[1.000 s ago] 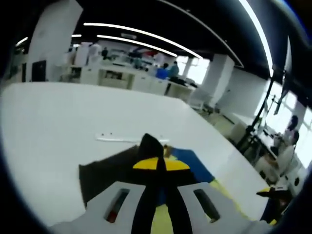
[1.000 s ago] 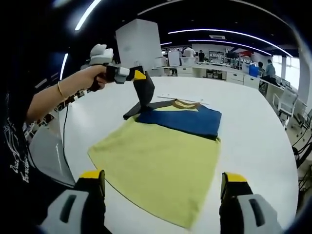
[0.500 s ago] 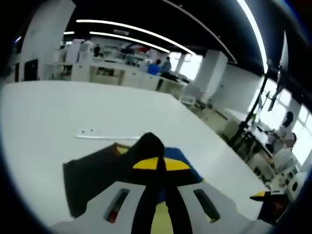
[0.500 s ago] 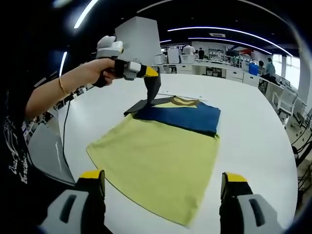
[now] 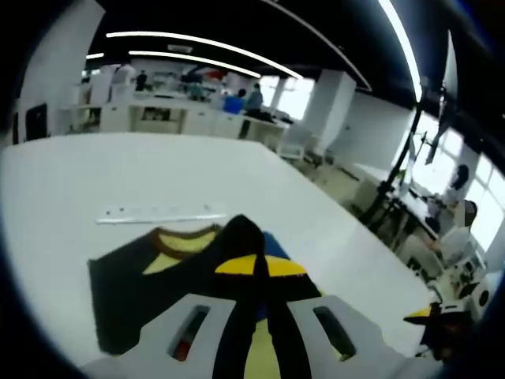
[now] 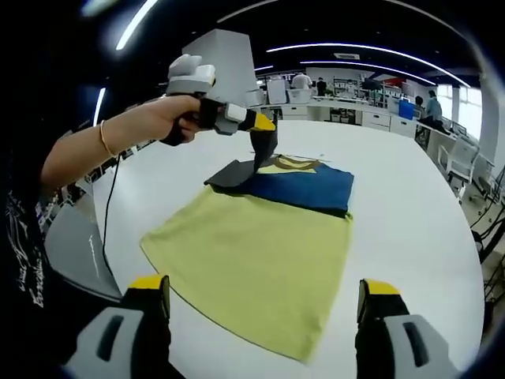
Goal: Fold the garment on the visible template until the final outline fits inside the template.
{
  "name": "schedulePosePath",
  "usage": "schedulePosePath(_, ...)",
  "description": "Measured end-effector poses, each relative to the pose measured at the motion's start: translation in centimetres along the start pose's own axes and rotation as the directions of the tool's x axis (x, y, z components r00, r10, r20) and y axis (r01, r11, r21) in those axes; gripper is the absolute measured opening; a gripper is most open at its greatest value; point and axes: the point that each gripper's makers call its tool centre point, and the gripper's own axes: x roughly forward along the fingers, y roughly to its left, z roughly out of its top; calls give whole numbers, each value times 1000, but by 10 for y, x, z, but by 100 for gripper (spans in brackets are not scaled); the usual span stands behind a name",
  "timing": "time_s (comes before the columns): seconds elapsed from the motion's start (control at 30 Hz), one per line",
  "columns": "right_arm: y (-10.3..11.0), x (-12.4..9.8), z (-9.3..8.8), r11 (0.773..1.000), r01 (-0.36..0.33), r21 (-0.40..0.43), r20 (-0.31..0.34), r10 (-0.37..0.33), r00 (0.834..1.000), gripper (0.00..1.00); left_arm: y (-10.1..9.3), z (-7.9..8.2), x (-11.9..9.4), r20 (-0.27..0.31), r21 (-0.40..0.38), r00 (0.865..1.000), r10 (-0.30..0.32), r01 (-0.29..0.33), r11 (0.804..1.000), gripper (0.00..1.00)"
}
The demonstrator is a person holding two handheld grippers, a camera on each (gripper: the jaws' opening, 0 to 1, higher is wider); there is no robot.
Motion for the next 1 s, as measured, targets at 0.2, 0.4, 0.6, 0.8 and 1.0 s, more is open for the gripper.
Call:
schedulePosePath(0.2, -1, -3, -4, 1000, 6, 2, -5, -6, 1000, 99, -16, -4, 9, -12, 12, 1000, -26, 26, 1000, 0)
schedulePosePath(0.4, -3, -5, -7, 1000, 14, 13, -6, -14, 1000, 99, -29, -12, 14, -32, 36, 998, -50, 51, 998, 0)
schedulePosePath(0.6, -3, -5, -8, 1000, 19, 20, -6, -19, 1000, 99, -43, -16, 17, -43, 50, 996, -75, 78, 996, 0)
schedulePosePath(0.8, 0, -3, -9, 999, 17, 27, -4, -17, 1000, 99, -54, -23, 22, -59, 72, 994, -97, 101, 992, 0)
schedulePosePath(1.0, 1, -1, -9, 999, 17, 33, -3, -17, 1000, 99, -59, -35, 27, -88, 86, 991, -105, 112, 990, 0)
